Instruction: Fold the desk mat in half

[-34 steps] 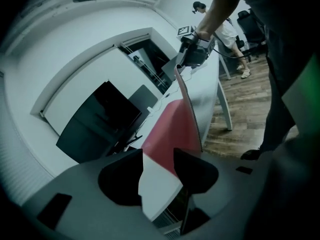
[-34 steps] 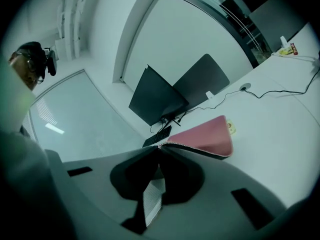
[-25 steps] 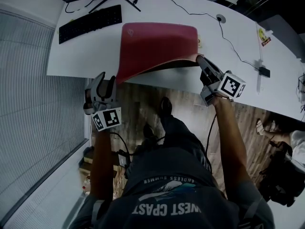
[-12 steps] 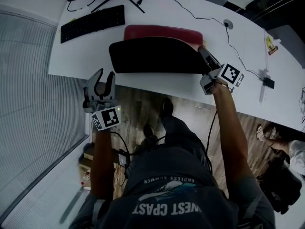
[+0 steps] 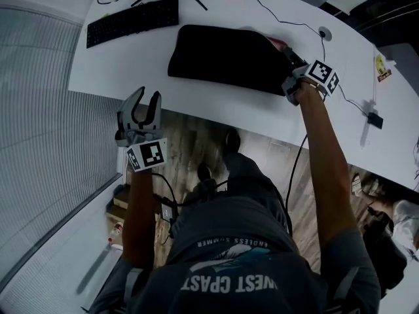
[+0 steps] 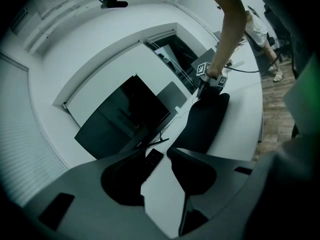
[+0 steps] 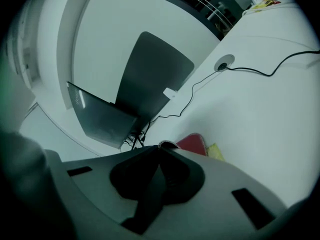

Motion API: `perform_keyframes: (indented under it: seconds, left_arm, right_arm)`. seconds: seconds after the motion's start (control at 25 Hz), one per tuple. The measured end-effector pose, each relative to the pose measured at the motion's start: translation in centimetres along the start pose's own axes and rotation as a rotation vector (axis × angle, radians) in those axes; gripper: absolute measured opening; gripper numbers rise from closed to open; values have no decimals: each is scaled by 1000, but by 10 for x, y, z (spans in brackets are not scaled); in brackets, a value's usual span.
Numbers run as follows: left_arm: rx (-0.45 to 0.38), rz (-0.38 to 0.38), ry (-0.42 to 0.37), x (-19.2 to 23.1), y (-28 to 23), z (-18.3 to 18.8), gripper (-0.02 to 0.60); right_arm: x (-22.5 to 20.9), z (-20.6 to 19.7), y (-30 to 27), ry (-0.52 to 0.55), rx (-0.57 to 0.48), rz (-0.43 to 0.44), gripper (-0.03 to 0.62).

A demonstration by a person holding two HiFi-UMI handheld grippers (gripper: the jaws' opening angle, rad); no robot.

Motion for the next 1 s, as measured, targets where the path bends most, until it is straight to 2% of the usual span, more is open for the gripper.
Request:
perform_keyframes:
  seconds: [0.16,0.24,0.36,0.4,0.48,0.56,0.8,1.0]
  left_arm:
    - [-13,-24,21,-3,1,-2,170]
    - [-14,-50,27,-4,5,-6,120]
    - [7,-68,53,-3,17,-20,111]
    - [14,-70,60,-1,21,-25,106]
    - [21,-70,74,4,29,-35,103]
    - [27,-68,92,9,36,-48,100]
    - [32,-42,124,22,79,-80,63]
    - [31,-12,179,28,119,-109,51]
  right_arm:
    - [-16,7,-11,-25,11,-48,44]
    - [-16,11,-11,-16,-2,-49,64]
    - [-3,12,-8,30,-27,-30,83]
    - [2,12,-6,52,-41,-25,110]
    - [11,16,-2,109,-78,-37,206]
    - [20,18,2,181,-94,-61,225]
    - [83,9,30,380,-130,-12,212]
    - [161,-21,72,585,-173,85,118]
Point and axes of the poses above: the fingertips, and each gripper's own axes: y backward along the fingers, x to its left, z out of its top, the point moved 1 cm from there along y, backward along the fingers, and after that the axes turned 6 degrees about -z, right-handed, at the moved point
